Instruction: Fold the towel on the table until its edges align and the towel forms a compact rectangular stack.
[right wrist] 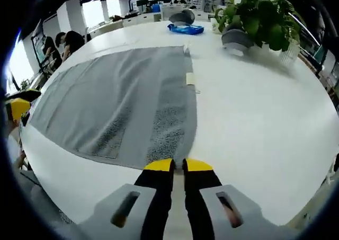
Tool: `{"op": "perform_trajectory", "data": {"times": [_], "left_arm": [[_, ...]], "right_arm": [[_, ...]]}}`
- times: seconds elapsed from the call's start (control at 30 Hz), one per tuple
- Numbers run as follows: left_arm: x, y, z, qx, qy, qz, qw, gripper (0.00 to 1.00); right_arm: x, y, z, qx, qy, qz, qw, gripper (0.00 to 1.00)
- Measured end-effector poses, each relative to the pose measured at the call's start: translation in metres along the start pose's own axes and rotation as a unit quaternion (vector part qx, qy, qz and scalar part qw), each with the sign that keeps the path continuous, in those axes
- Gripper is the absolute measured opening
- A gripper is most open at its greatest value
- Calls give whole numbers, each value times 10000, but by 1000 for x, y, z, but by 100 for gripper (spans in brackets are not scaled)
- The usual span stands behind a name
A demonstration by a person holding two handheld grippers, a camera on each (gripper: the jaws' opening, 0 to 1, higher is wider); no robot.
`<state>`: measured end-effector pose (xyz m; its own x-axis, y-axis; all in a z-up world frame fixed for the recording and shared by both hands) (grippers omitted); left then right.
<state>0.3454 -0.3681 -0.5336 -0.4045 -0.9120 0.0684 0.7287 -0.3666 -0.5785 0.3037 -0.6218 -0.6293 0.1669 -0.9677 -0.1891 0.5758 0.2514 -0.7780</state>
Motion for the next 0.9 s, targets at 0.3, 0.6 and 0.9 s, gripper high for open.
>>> {"op": "perform_trajectory", "data": {"times": [0.3,0.6,0.9], "left_arm": [[26,48,74,420,577,-307,9970,52],[49,104,117,794,702,-490,9932,54],[63,161,123,820,516,-569,9937,54]], "right_arm": [[0,1,1,-116,-79,15,9999,3],[1,1,1,-160,-61,62,9998,3],[1,1,1,-200,-42,79,9998,3]]}}
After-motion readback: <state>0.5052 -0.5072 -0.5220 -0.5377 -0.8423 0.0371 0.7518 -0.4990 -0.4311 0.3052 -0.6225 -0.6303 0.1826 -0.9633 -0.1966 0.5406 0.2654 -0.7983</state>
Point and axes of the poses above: the point that each gripper's makers call its tool centre point, and the gripper's own axes: y roughly forward along the fingers, x roughly to its right, z roughly out of its top, the point moved 4 cm from there along -y, roughly backward along the fingers, and after that the axes turned 13 degrees about z, right-handed, at the moved point
